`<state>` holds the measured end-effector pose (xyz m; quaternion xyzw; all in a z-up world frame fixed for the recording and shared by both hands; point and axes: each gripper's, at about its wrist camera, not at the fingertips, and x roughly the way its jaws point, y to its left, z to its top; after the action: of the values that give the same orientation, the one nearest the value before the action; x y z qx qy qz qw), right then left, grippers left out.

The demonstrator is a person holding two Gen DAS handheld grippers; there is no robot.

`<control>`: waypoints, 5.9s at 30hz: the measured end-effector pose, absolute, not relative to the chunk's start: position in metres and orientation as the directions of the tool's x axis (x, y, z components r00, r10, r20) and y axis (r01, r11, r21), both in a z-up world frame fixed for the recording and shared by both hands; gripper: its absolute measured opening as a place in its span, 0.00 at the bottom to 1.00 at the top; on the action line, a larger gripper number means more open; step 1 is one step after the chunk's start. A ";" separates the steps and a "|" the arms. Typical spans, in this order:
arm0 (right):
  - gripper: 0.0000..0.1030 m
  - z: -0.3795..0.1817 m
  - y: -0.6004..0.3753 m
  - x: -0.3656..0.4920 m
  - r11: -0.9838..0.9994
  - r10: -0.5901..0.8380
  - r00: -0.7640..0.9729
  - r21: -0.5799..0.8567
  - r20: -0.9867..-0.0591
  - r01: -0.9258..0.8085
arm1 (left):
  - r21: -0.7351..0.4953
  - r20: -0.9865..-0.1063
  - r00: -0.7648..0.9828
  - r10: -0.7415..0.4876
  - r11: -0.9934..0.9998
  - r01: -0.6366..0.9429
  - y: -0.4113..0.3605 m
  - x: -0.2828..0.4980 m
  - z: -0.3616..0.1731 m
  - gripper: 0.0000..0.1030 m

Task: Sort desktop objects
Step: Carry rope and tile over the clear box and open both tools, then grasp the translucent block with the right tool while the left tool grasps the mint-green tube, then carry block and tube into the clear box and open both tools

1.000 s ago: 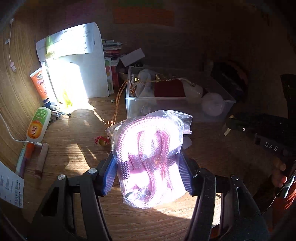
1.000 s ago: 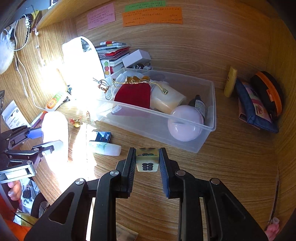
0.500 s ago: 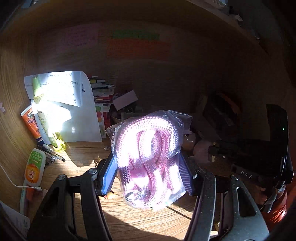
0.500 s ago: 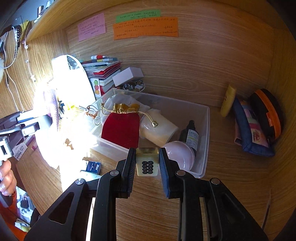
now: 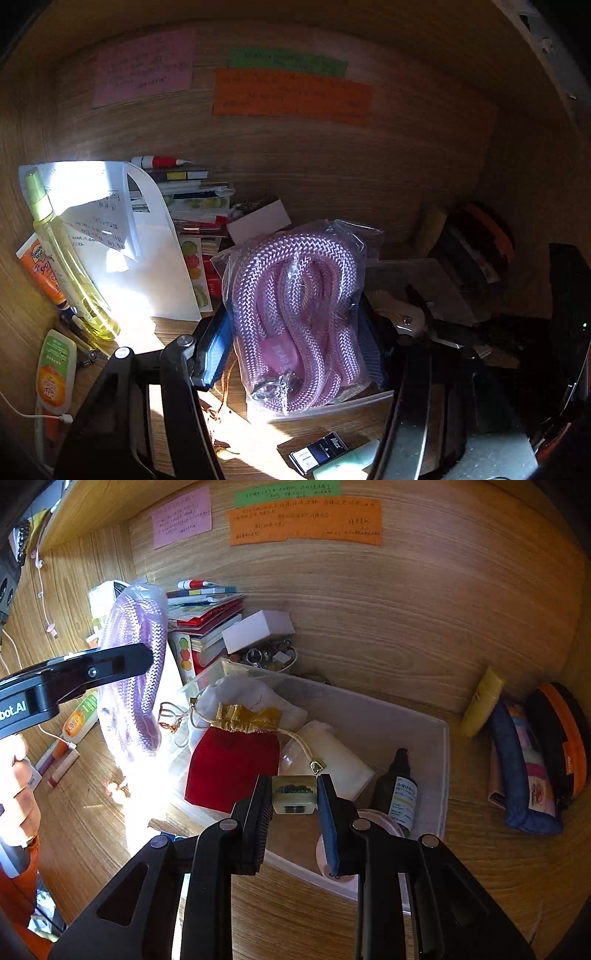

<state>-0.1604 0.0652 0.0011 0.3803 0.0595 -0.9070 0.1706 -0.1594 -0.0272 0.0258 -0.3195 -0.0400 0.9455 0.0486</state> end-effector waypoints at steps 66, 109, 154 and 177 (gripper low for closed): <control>0.55 -0.005 0.054 -0.110 -0.955 -0.116 -0.717 -0.121 -0.688 0.270 | -0.020 -0.790 -0.613 -0.001 -0.999 0.029 -0.086 -0.075 -0.054 0.77; 0.56 -0.078 0.071 0.037 -0.940 -0.237 -0.565 0.040 -0.791 0.338 | -0.023 -0.817 -0.556 0.153 -0.972 -0.234 0.023 -0.062 -0.069 0.77; 0.26 -0.079 0.104 -0.005 -0.963 -0.218 -0.579 0.076 -0.786 0.260 | -0.011 -0.854 -0.495 0.161 -0.956 -0.293 0.045 -0.118 -0.081 0.26; 0.22 -0.019 0.090 -0.055 -0.957 -0.249 -0.673 0.073 -0.697 0.279 | -0.095 -0.687 -0.682 0.250 -0.962 -0.258 0.015 -0.109 -0.001 0.24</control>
<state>-0.0551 0.0903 -0.0192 0.3778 0.0198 -0.9143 0.1446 -0.1090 0.0146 -0.0009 -0.3739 0.0049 0.9170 0.1385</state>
